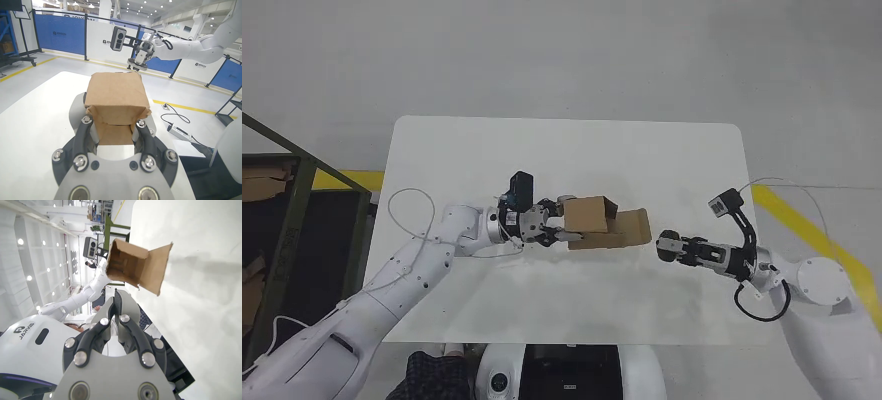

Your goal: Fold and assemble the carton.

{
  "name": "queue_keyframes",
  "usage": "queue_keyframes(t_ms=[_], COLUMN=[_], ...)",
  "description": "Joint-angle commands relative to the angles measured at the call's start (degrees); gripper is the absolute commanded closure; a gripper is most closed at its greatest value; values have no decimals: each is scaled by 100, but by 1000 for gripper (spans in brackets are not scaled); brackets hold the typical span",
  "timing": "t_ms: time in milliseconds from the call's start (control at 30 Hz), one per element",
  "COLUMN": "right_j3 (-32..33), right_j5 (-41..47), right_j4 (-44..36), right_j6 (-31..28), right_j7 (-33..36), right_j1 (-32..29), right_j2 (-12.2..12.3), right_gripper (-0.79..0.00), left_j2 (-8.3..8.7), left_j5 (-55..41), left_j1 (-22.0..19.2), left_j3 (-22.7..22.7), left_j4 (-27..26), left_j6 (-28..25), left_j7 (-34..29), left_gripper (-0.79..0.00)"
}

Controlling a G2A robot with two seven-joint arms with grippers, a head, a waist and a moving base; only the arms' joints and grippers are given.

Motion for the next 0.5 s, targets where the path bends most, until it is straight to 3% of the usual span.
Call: queue_keyframes(t_ms=[0, 467], right_j3=[-163, -819], right_j5=[-73, -538], right_j4=[-96, 135], right_j6=[72, 186], right_j7=[13, -287], right_j1=[59, 654], right_j2=[-11, -80], right_gripper=[0, 0], left_j2=[-16, -111], left_j5=[75, 140], left_j1=[24, 135], left_j3=[-28, -105], left_j4=[-30, -126], left_j6=[44, -275], left_j7=[107, 296], left_gripper=[-357, -363])
